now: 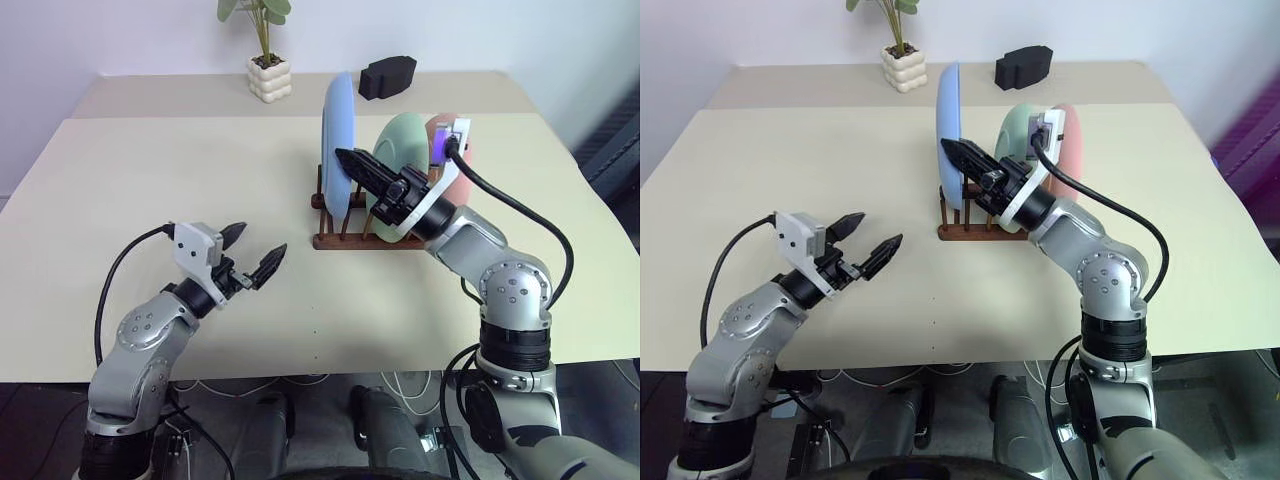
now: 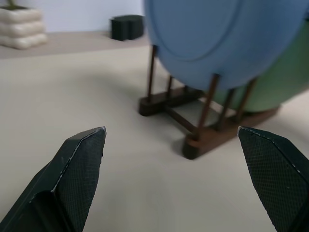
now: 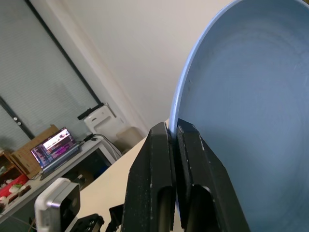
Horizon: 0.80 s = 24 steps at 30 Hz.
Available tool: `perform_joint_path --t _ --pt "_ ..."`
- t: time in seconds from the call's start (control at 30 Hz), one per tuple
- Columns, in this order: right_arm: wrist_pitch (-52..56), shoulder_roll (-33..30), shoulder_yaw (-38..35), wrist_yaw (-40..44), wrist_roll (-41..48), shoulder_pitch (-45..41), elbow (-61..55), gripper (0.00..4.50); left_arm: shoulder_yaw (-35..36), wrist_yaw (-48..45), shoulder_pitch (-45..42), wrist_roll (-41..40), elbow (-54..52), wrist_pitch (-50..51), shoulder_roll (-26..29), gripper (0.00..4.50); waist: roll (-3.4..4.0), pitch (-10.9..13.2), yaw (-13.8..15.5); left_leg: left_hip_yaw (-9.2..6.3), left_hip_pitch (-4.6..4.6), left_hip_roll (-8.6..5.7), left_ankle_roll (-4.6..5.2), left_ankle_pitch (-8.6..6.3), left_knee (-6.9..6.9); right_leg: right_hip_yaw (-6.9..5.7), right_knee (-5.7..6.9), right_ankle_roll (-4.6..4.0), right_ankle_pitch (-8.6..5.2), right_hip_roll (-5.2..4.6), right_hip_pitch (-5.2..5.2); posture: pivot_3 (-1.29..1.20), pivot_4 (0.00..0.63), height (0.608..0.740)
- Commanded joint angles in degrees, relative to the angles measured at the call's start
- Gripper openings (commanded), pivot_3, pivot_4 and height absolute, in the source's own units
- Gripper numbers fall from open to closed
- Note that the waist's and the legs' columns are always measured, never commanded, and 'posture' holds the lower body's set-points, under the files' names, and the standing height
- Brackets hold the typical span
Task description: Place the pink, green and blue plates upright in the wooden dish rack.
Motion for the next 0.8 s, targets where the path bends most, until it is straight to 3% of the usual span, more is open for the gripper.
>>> perform_joint_path --t 0.03,0.23,0.33,0.57,0.8 --pt "-0.2 0.4 -1.2 0.2 1.7 -0.4 -1.1 0.00 -0.2 -0.1 0.0 -0.8 -2.4 -0.4 0.4 4.49 0.00 0.0 0.0 0.00 0.00 0.00 0.00 0.00 0.00 0.00 0.00 0.00 0.00 0.00 0.00 0.00 0.150 0.735" --pt "0.0 0.6 -1.4 -0.1 2.1 -0.2 -1.0 0.00 -0.6 -0.2 0.2 -0.7 -2.5 -0.4 0.4 4.49 0.00 0.0 0.0 0.00 0.00 0.00 0.00 0.00 0.00 0.00 0.00 0.01 0.00 0.01 0.00 0.00 0.150 0.735" --pt "-0.1 0.6 -1.4 -0.3 2.4 -0.2 -0.9 0.95 -0.8 -0.1 0.1 -0.5 -2.4 -0.5 0.3 4.50 0.00 0.0 0.0 0.00 0.00 0.01 0.00 0.00 0.00 0.00 0.00 0.00 0.00 0.01 0.00 0.00 0.150 0.735" --pt "-0.4 0.4 -1.3 -0.3 2.3 -0.3 -1.2 4.36 -1.2 -0.2 0.3 -0.5 -2.3 -0.6 0.3 4.50 0.00 0.0 0.0 -0.01 0.00 0.01 0.00 0.00 0.00 0.00 -0.01 0.00 0.00 0.01 0.00 0.00 0.150 0.735" --pt "-1.1 -0.2 -1.4 -0.1 2.1 -1.5 -2.7 4.44 -1.5 -0.3 0.4 -0.5 -2.2 -0.7 0.3 4.50 0.00 0.0 0.0 0.00 0.00 0.01 0.00 0.00 0.00 0.00 -0.03 -0.07 -0.04 0.01 0.01 0.00 0.150 0.735"
